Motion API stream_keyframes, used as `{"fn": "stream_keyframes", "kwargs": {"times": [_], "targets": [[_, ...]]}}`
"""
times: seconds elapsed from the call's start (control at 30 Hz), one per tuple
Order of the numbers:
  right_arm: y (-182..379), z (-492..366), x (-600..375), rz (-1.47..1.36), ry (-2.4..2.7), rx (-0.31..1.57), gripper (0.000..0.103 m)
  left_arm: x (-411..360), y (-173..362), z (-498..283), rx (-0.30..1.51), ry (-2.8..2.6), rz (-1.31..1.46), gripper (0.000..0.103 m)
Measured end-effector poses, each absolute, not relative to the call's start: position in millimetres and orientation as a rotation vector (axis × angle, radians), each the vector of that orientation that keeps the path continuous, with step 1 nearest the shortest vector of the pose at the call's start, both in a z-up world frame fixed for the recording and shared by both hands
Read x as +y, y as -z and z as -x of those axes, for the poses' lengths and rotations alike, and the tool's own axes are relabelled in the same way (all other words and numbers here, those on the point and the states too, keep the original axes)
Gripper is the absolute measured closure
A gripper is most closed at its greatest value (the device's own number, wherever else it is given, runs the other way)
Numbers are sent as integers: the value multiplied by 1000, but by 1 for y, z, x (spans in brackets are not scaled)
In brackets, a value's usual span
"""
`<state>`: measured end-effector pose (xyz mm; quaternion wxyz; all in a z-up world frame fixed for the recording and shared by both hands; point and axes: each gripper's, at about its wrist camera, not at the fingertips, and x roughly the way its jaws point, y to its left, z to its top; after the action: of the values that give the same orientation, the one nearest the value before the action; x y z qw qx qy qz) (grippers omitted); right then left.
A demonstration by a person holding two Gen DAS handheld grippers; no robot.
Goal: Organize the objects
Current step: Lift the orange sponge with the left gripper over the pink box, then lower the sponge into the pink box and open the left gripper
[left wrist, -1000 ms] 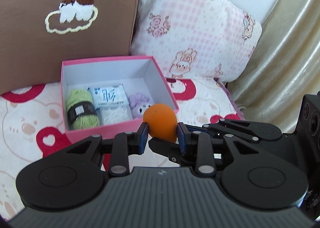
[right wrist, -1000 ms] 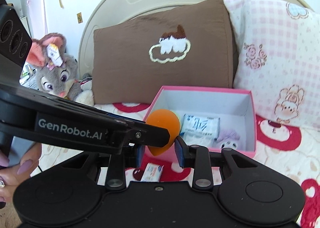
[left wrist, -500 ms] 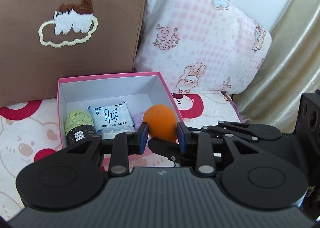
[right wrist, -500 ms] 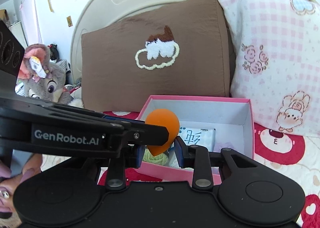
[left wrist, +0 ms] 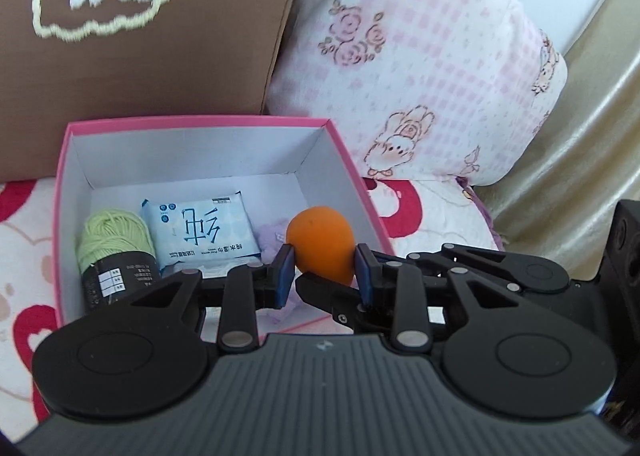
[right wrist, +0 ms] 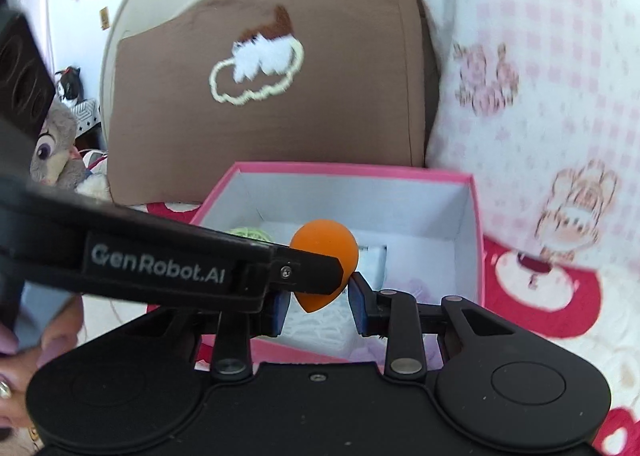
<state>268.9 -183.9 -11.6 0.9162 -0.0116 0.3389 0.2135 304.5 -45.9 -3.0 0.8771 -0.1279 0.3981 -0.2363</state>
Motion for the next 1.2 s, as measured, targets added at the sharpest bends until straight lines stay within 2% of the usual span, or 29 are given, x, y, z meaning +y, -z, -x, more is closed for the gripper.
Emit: {"fn": "stream_keyframes", "kwargs": {"times": [0.17,0.33,0.6,0.8,0.9,0.93,1.0,1.2], "targets": [[28,-280,-181,34,-422,710,67,-41,27,-316,835,501,322,72],[49,-297,-192,-97,-422,772,68,-38,50,-328,852,483,365,72],[74,-306,-183,-91,-384,745,69,-36,75,-337,835,445,414,73],[86,-312,-184,-75,-330,737,68,-37,75,-335,808,404,320,72],[88,-314,-185,-77,-301,718,65,-30,79,-337,821,386,346,71],[89,-313,-185,-73,-296,706,57,-28,79,-337,817,375,349,71],[90,-313,-186,-75,-287,693,47,-25,80,-338,821,357,351,71],[90,-311,-188,-88,-299,715,47,-19,78,-336,839,338,366,71]]}}
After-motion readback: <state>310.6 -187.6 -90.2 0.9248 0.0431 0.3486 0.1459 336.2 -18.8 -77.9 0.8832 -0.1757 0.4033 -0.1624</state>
